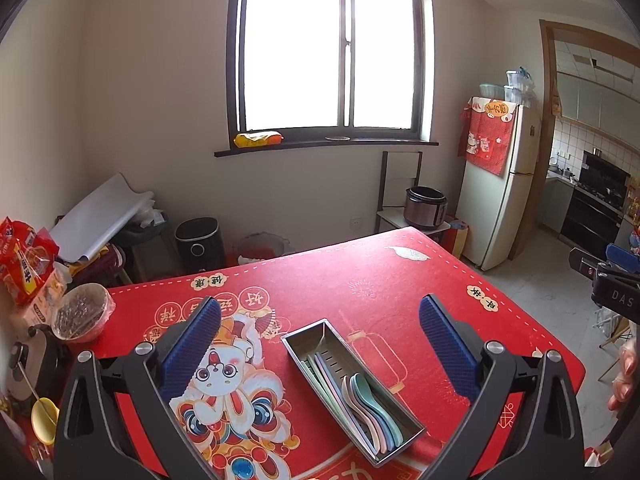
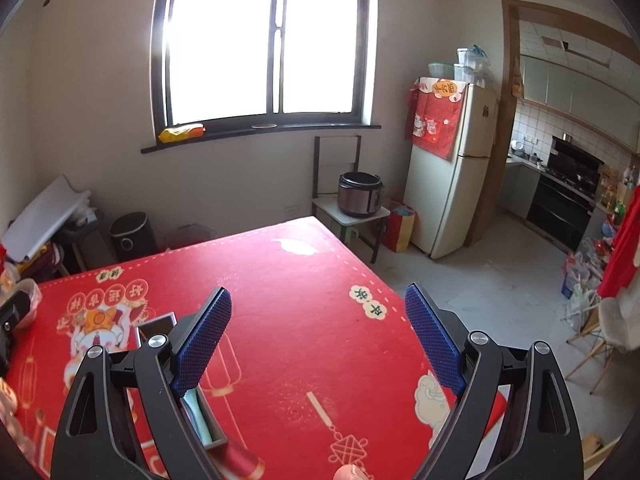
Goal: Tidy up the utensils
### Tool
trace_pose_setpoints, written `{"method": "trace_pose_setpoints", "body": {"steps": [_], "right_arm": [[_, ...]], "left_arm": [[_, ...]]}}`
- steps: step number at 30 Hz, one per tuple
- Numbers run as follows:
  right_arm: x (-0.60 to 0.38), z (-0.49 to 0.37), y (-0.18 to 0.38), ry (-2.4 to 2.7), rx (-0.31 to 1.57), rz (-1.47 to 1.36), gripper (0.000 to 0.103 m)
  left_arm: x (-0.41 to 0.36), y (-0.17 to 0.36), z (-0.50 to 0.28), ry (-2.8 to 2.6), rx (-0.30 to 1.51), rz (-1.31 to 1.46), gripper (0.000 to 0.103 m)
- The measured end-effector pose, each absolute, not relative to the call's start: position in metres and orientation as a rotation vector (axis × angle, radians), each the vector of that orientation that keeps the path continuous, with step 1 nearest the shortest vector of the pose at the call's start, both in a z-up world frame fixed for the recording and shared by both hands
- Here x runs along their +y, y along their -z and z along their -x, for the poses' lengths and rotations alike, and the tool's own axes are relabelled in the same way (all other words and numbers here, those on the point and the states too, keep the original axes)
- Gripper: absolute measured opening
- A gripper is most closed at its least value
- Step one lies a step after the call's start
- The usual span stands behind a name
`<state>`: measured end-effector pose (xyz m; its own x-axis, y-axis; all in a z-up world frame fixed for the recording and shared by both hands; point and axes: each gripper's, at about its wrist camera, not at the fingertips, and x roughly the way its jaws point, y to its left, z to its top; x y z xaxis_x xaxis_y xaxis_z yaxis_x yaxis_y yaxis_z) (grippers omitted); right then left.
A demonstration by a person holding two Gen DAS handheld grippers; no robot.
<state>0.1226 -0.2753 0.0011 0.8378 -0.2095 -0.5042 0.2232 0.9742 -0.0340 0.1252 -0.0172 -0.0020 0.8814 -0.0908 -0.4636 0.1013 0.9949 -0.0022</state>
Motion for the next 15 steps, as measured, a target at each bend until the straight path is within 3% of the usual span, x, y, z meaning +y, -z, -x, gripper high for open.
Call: {"method": "trace_pose_setpoints", "body": {"steps": [15], "right_arm": [[-0.2826, -0.1217, -0.0029, 0.244, 0.528, -0.047, 0.086]], "left_arm": [[-0.0184, -0.0008, -0.1240, 0.101, 0.477, -0.027, 0.097]]}}
